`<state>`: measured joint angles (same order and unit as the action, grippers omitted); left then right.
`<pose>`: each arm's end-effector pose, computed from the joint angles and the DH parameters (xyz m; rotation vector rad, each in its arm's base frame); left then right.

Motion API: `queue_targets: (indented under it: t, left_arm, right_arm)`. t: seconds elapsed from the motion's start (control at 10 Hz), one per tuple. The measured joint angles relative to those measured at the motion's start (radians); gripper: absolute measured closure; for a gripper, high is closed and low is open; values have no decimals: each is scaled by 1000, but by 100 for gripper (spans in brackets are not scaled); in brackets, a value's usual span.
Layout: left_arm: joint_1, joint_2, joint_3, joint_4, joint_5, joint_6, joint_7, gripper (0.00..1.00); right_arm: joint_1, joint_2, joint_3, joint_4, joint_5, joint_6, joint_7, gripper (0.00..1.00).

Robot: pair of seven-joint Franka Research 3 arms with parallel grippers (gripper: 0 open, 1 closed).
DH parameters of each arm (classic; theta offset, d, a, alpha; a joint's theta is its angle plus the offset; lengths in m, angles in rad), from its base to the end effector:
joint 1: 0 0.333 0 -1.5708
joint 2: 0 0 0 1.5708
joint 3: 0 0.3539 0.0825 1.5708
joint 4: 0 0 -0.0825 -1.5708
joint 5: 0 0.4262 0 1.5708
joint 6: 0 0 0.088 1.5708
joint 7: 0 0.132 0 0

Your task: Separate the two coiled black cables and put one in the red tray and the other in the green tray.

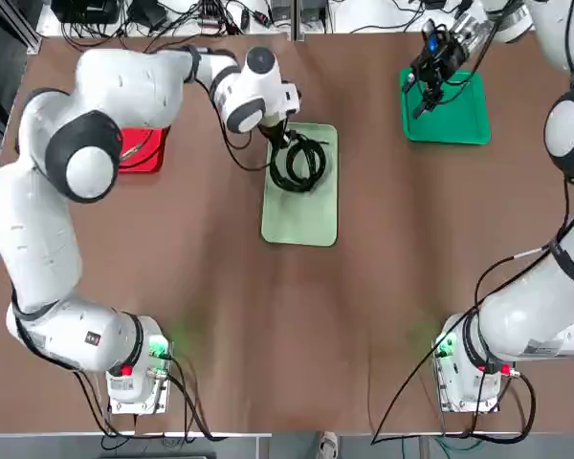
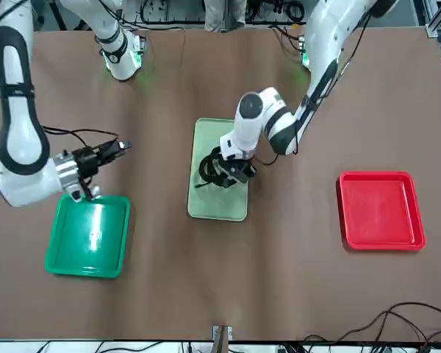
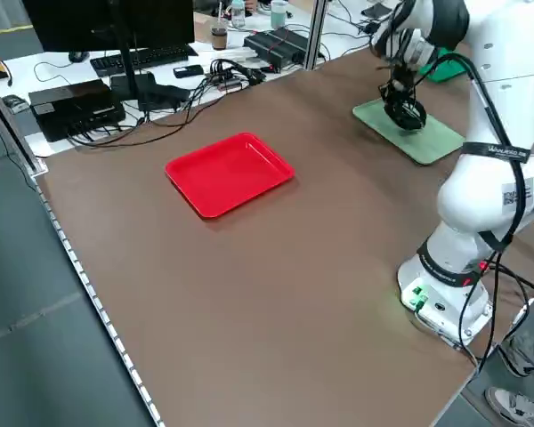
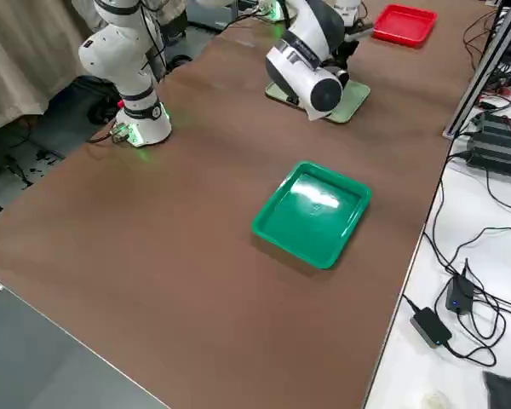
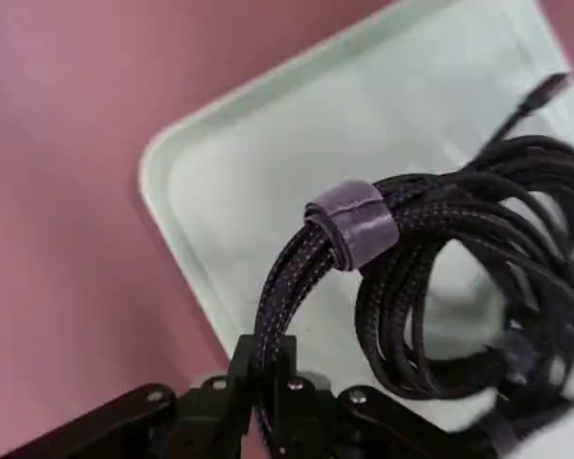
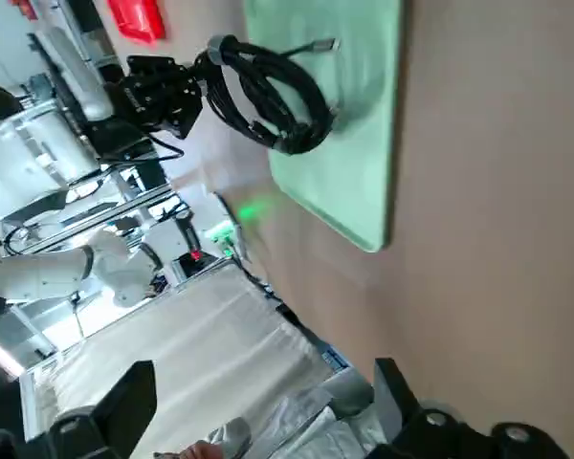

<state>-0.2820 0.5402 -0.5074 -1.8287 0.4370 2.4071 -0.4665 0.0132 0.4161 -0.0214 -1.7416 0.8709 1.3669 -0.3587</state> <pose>0.5242 -0.4779 0.2599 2.9885 -0.8521 0.2196 0.6168 0.1087 0.3433 -2.0609 -0.1630 0.6589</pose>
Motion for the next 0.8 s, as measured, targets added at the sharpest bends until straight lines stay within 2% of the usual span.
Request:
queue_targets:
  t: [0.3, 0.4, 0.6, 0.8]
  left_arm:
    - [0, -69, -8, -1, -74, -20, 15, 88]
    - [0, -95, -12, 1, -127, -46, 45, 88]
    - [1, -158, -12, 32, -289, -138, 156, 88]
    - [5, -196, -11, 115, -394, -276, 218, 88]
  right_arm:
    - [56, 38, 0, 0, 67, 13, -2, 0]
    - [61, 47, 0, 0, 70, 21, -8, 0]
    - [62, 75, -1, -1, 98, 33, -89, 0]
    - [64, 148, -2, -3, 156, 35, -247, 0]
